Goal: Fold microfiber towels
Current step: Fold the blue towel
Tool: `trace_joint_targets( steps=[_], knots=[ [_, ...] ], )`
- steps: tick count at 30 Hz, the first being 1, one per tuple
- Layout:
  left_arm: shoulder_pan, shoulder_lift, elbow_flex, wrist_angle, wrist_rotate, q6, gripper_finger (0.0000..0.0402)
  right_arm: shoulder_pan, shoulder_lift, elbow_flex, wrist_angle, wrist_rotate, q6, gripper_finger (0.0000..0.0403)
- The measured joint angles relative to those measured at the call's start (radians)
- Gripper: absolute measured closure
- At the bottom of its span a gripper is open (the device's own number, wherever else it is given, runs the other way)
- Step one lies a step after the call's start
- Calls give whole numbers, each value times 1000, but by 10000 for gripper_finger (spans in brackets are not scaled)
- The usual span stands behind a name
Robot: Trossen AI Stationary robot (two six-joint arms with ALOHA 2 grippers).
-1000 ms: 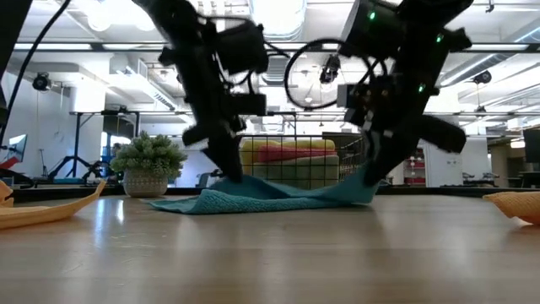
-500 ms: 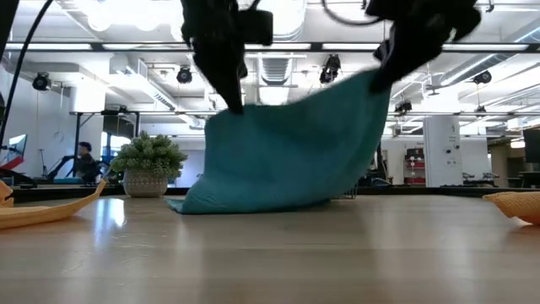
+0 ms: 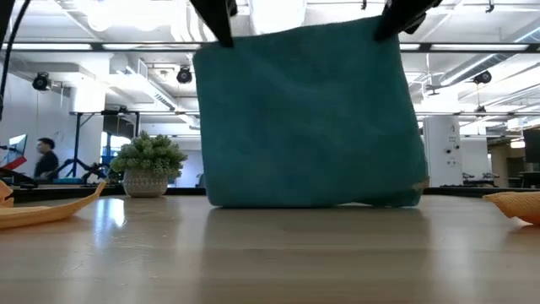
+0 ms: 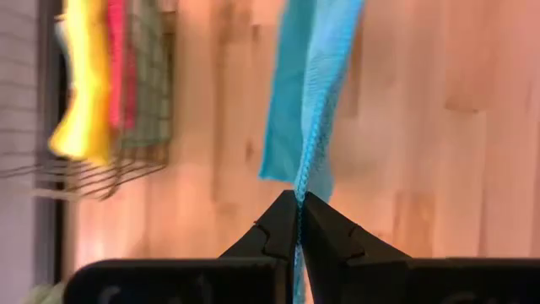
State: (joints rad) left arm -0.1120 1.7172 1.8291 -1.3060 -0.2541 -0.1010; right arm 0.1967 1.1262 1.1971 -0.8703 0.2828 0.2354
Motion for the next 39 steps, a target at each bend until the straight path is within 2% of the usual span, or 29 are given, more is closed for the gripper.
trace_joint_targets(
  steps=[5, 8, 13, 17, 20, 26, 33, 39],
  knots=[
    [0, -1, 76, -109, -14, -18, 400, 0, 37, 59, -10, 9, -23, 394],
    [0, 0, 87, -160, -25, 23, 400, 0, 46, 90, -9, 40, -25, 394],
    [16, 0, 87, -161, -191, 157, 400, -14, 47, 118, -21, 132, -28, 394],
    [30, 0, 106, -165, -329, 171, 400, -14, 47, 126, -40, 218, -21, 394],
    [32, -2, 135, -178, -328, 170, 400, -14, 47, 137, -49, 188, -10, 394],
    [25, -4, 178, -205, -293, 189, 400, -7, 46, 165, -62, 237, 43, 394],
    [46, -4, 189, -200, -311, 308, 400, -43, 46, 169, -67, 279, 0, 394],
    [65, -4, 188, -198, -344, 348, 400, -62, 49, 169, -68, 296, -43, 394]
  ],
)
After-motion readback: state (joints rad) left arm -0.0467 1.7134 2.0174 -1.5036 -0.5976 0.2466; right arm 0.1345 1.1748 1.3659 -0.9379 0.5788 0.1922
